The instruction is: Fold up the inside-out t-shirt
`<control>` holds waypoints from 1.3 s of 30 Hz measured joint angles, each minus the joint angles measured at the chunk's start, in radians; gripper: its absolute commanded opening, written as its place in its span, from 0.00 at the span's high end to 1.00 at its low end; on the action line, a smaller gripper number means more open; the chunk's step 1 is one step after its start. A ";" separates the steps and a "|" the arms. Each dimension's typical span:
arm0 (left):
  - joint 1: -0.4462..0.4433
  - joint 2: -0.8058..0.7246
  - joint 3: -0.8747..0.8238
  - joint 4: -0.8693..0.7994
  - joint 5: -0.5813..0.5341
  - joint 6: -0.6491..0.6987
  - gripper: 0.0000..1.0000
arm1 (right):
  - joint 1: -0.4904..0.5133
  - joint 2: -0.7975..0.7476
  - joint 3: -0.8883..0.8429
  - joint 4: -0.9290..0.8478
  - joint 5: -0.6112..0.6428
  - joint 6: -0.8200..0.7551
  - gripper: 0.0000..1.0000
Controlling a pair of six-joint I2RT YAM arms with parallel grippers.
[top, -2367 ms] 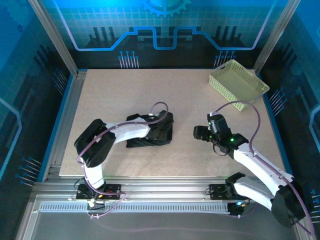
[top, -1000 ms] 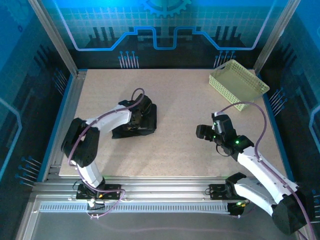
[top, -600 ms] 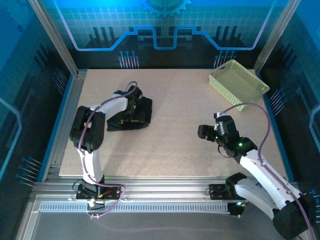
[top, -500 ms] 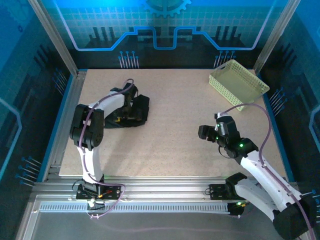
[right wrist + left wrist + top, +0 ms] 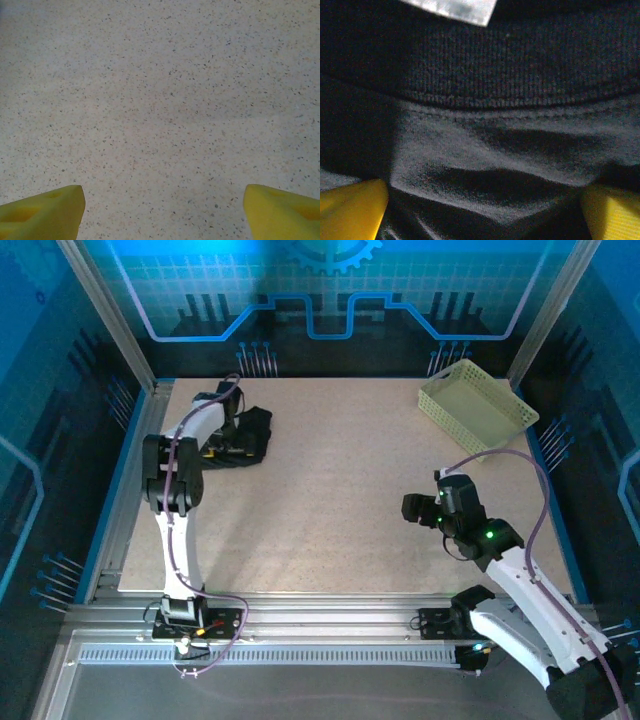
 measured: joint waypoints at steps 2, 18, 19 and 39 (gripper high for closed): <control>0.023 0.026 0.041 0.002 -0.032 0.034 0.01 | -0.002 0.000 0.000 -0.002 0.000 0.000 0.16; 0.093 0.140 0.230 0.024 -0.133 0.152 0.01 | -0.003 0.095 0.026 0.023 0.001 0.001 0.14; 0.092 0.137 0.227 0.024 -0.139 0.152 0.01 | -0.003 0.098 0.026 0.025 0.001 0.001 0.14; -0.087 -0.961 -0.951 0.641 -0.207 -0.052 0.01 | -0.058 0.127 0.129 0.236 0.086 -0.207 0.03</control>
